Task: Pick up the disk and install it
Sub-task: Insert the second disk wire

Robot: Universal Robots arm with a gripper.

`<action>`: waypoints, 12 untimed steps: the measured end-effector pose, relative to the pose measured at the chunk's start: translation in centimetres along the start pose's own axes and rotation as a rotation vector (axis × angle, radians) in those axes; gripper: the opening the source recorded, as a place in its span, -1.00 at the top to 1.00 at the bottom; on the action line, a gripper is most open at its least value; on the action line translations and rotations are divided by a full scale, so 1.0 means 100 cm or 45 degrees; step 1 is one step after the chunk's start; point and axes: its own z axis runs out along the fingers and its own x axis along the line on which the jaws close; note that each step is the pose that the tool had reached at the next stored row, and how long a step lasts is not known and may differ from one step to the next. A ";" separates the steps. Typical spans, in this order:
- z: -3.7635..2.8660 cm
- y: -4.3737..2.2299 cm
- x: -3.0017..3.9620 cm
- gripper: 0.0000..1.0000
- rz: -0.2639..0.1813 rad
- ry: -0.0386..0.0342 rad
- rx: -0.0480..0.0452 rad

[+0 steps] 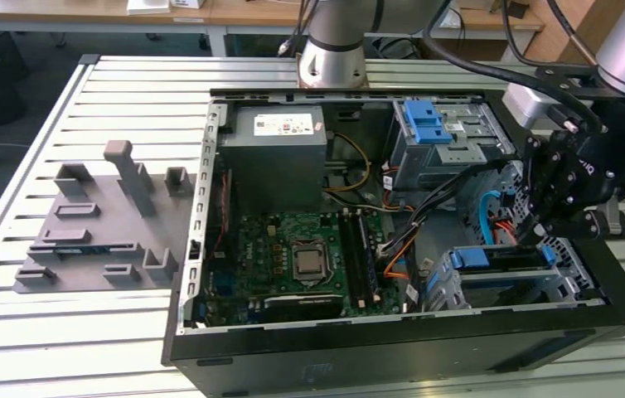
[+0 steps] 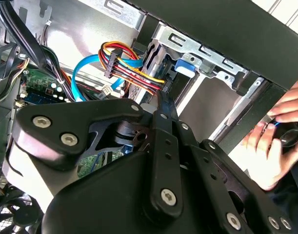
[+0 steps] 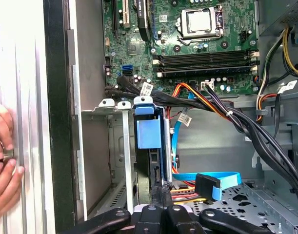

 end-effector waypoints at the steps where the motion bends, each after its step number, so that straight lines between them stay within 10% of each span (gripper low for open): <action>1: 0.0000 0.0000 0.0000 0.79 0.000 0.0000 0.000; 12: -0.0010 0.0077 0.0006 0.79 0.000 0.0006 0.000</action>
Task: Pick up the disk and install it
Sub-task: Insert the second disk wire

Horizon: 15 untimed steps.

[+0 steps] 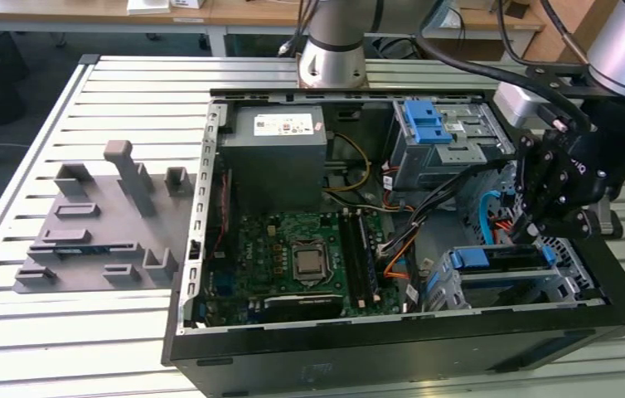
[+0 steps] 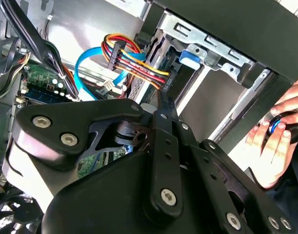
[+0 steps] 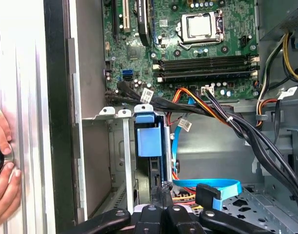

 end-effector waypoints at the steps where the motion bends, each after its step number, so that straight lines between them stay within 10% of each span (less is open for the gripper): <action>1: -0.0006 0.0001 0.0000 0.79 0.000 -0.0004 0.000; 15: -0.0142 0.0121 0.0009 0.79 0.000 -0.0003 0.000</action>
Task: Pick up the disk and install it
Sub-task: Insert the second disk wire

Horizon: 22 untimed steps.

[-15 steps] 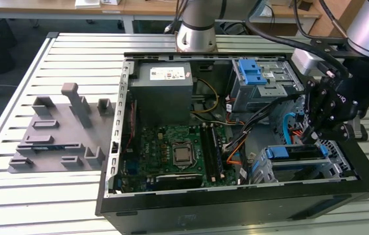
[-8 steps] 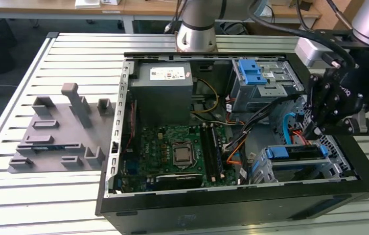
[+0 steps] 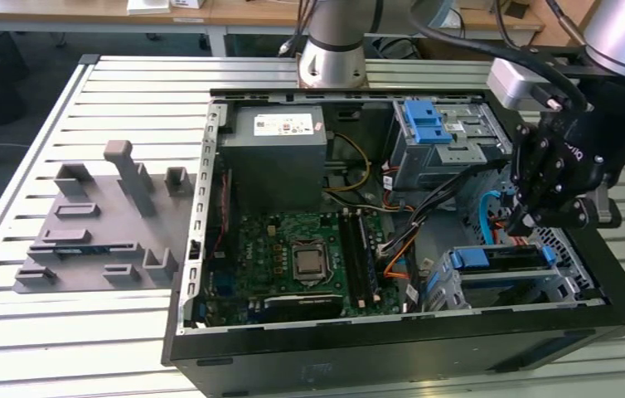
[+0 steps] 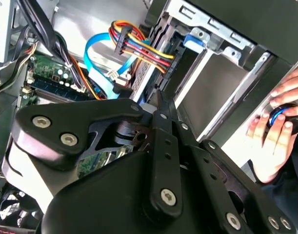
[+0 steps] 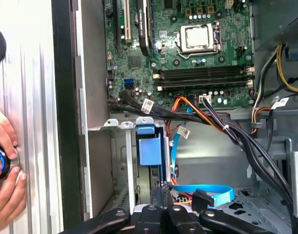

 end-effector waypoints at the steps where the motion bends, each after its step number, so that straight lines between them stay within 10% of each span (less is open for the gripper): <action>1: -0.0009 0.0006 0.0001 0.79 0.000 0.0001 0.000; 22: -0.0290 0.0022 -0.0010 0.79 0.000 -0.0004 -0.001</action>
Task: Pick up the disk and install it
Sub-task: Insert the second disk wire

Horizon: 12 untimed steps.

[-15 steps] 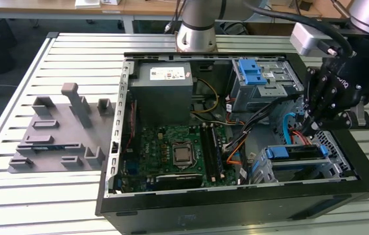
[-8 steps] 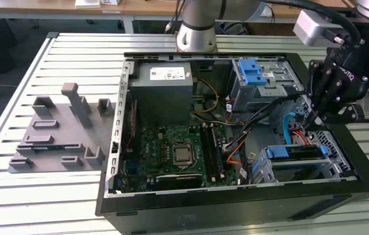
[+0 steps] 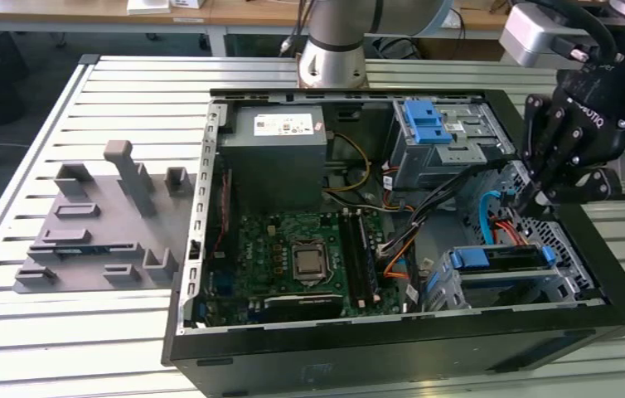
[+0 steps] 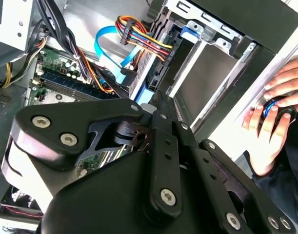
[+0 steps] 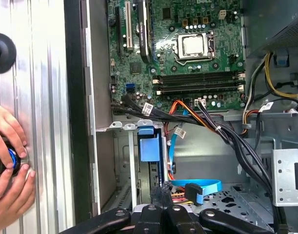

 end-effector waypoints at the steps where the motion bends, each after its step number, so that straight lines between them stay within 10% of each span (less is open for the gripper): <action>1: -0.0001 0.0001 -0.0010 0.79 0.000 0.0000 -0.001; 12: -0.0022 0.0016 -0.0256 0.79 -0.001 0.0079 -0.005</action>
